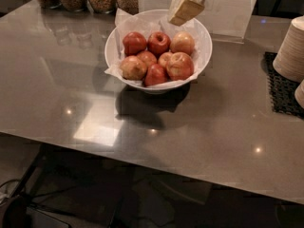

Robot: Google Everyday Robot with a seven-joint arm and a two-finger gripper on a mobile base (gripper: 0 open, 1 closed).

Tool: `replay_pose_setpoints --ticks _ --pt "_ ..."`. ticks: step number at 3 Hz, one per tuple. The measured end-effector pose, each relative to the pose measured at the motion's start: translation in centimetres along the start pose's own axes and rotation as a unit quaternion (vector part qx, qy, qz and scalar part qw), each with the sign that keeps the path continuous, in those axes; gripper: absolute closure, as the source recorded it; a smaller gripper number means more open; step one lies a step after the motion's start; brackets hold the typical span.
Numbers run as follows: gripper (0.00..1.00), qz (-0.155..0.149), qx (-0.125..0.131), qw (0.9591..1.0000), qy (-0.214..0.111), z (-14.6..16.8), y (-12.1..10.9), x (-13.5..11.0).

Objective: Pick apple from white bowl

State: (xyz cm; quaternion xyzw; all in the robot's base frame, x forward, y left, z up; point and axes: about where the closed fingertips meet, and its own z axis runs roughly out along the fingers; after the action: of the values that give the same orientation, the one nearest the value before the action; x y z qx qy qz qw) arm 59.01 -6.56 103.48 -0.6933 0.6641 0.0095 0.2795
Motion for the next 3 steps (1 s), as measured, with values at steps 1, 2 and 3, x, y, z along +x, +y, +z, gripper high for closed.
replay_pose_setpoints --ticks 1,2,3 --pt "0.11 0.000 0.000 1.0000 0.000 0.00 0.00 0.00" --pt "0.00 0.000 0.000 1.0000 0.000 0.00 0.00 0.00" --pt "0.00 0.019 0.001 0.9996 0.020 -0.26 -0.41 0.78"
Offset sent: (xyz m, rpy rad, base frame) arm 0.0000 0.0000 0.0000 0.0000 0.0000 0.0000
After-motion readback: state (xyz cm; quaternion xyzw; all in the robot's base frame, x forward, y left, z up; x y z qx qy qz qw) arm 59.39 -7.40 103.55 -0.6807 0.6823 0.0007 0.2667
